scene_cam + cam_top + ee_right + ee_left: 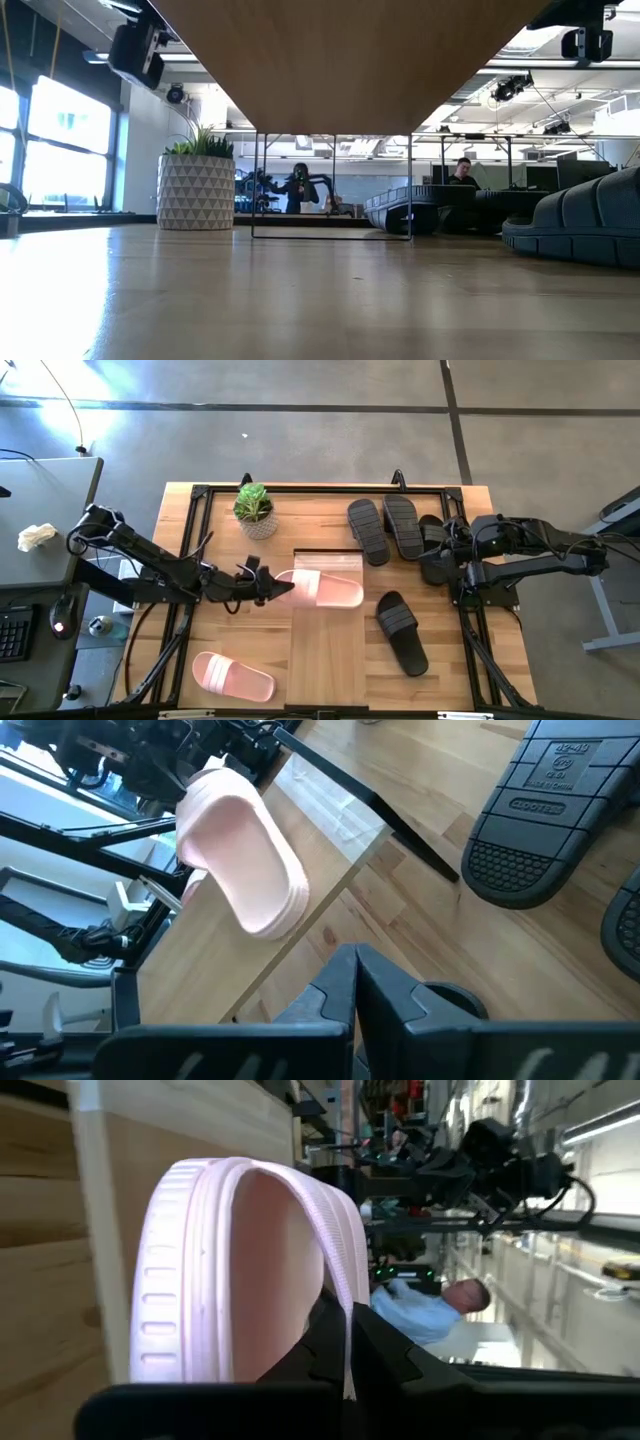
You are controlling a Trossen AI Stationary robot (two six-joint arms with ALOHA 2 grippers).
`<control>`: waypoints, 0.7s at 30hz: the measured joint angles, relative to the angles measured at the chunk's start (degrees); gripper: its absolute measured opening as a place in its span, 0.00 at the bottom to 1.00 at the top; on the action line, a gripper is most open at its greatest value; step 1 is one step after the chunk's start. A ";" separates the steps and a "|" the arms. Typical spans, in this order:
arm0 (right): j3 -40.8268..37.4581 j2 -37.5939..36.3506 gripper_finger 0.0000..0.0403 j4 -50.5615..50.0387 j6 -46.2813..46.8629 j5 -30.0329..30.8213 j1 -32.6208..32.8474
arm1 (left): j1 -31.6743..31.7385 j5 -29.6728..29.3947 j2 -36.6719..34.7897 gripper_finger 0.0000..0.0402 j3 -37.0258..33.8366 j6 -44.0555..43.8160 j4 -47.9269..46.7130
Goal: Pick and place slides into the shelf
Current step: Put the top pink slipper on the shelf
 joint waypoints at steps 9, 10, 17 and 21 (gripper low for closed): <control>0.00 0.02 0.00 -0.25 -0.11 0.02 -0.01 | -0.74 -1.00 7.03 0.00 0.02 -0.18 7.37; 0.00 0.02 0.00 -0.23 -0.11 0.02 -0.02 | -0.64 -0.98 7.21 0.00 0.04 -0.27 7.43; 0.00 0.01 0.00 -0.24 -0.49 -0.32 0.00 | -0.63 -1.00 7.18 0.00 0.04 -0.13 7.50; 0.00 0.02 0.00 -0.25 -0.61 -0.35 0.00 | -0.61 -0.71 7.18 0.03 0.04 -1.49 6.08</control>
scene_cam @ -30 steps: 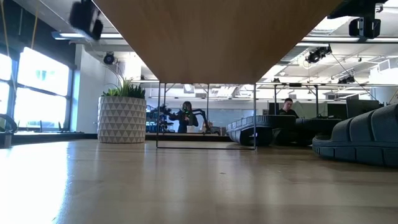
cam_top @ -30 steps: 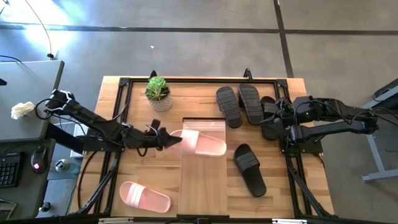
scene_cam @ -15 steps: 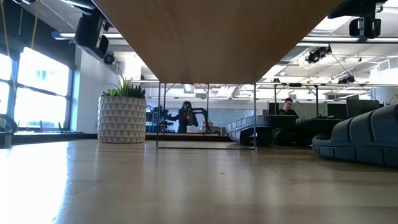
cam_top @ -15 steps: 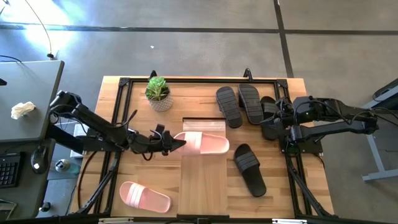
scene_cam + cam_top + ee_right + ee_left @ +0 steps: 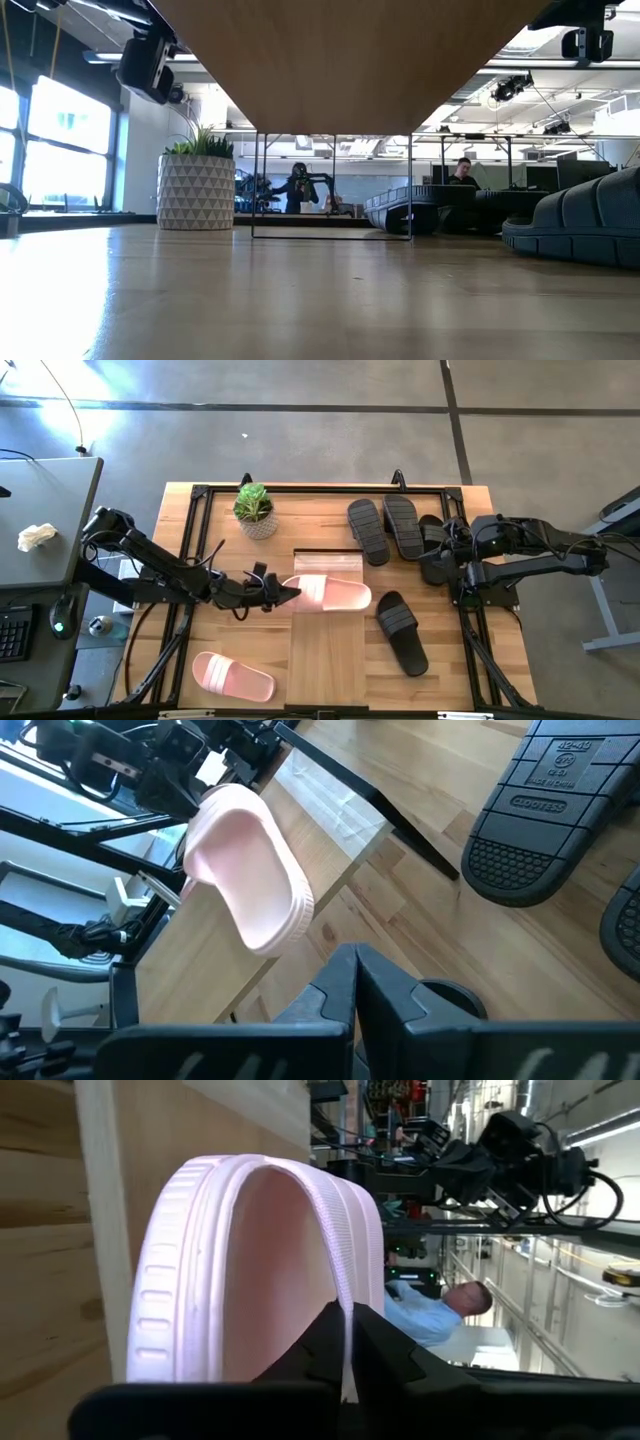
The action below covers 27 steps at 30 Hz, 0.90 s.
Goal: Pick and place slides into the shelf
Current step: Put the top pink slipper on the shelf, then put the pink slipper on the shelf
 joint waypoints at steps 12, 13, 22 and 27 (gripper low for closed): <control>0.00 0.00 0.00 0.00 0.07 0.02 0.00 | 0.00 -0.79 0.00 0.26 0.04 0.26 -1.39; 0.00 0.00 0.00 0.00 0.07 0.02 0.00 | 0.00 -0.79 0.00 0.28 0.04 0.27 -1.52; 0.00 -0.02 0.00 0.00 0.20 0.02 0.00 | -0.02 -0.47 -0.71 0.47 0.09 3.27 -1.84; 0.00 0.00 0.00 0.00 0.20 0.02 0.00 | -0.02 0.34 -3.68 0.48 0.19 6.89 -2.43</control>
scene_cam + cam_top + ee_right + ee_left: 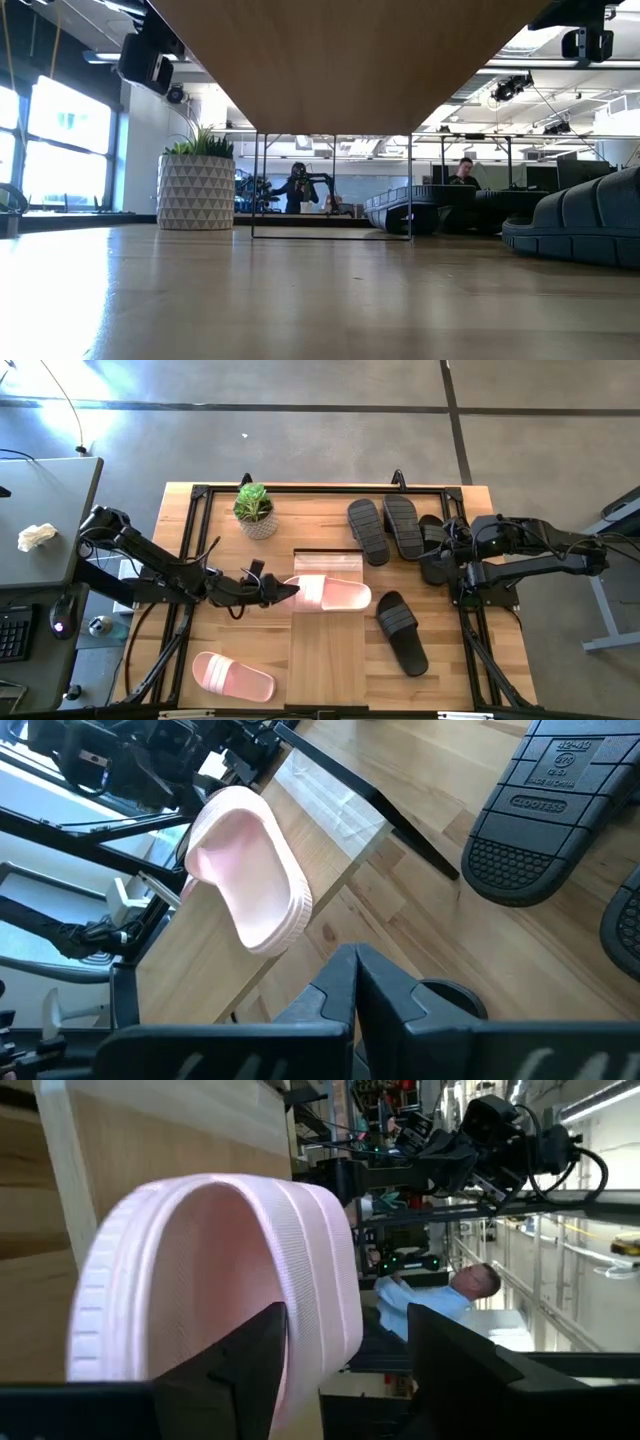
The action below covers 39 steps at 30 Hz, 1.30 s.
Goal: Pick and place slides into the shelf
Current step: Put the pink slipper on the shelf
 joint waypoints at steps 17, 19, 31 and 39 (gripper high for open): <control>0.00 -0.01 0.00 -0.47 -0.15 0.00 0.00 | -0.40 13.18 -16.81 0.30 1.06 2.63 -22.57; 0.00 0.00 0.00 -0.48 -0.15 0.00 0.00 | -1.39 16.90 -17.97 0.28 2.14 3.02 -24.36; 0.00 -0.04 0.00 -1.03 -0.17 0.00 0.00 | -20.64 34.06 -17.66 0.17 6.95 -21.47 -46.93; 0.00 0.37 0.00 -1.31 -0.48 0.00 0.00 | -38.89 26.66 -11.23 0.13 6.87 -47.52 -57.17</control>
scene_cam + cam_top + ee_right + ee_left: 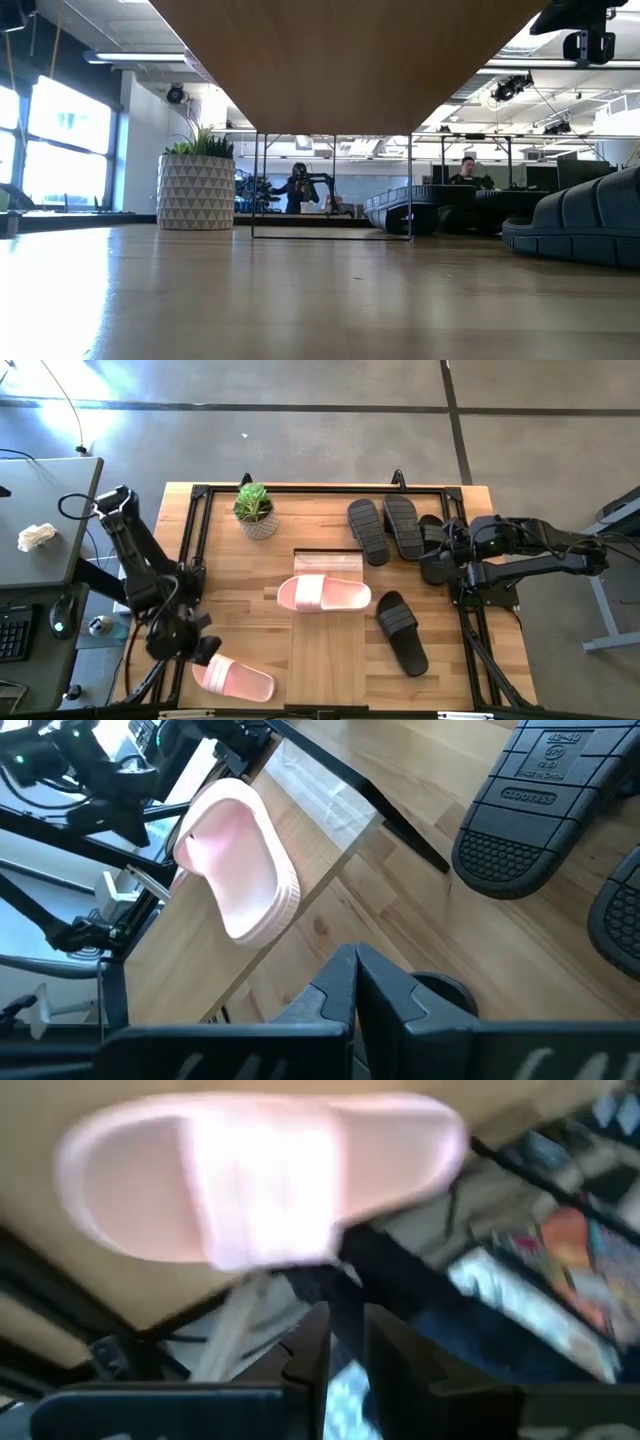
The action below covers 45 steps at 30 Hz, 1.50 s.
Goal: Pick and place slides into the shelf
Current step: Put the pink slipper on the shelf
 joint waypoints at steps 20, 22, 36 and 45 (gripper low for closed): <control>0.00 1.13 0.00 0.37 -0.96 -1.99 0.02 | -7.23 -5.53 9.03 0.53 -2.13 -11.71 -4.79; 0.00 1.13 0.00 0.39 -0.90 -2.06 0.02 | -7.25 -4.63 10.31 0.56 -2.06 -11.17 -4.83; 0.00 1.13 0.00 0.48 -0.13 -2.23 0.02 | -7.36 -7.80 11.63 0.56 -2.03 -9.32 -3.67; 0.00 1.13 0.00 0.48 -0.24 -2.21 0.02 | -6.06 -6.80 12.08 0.49 1.81 -3.17 -4.65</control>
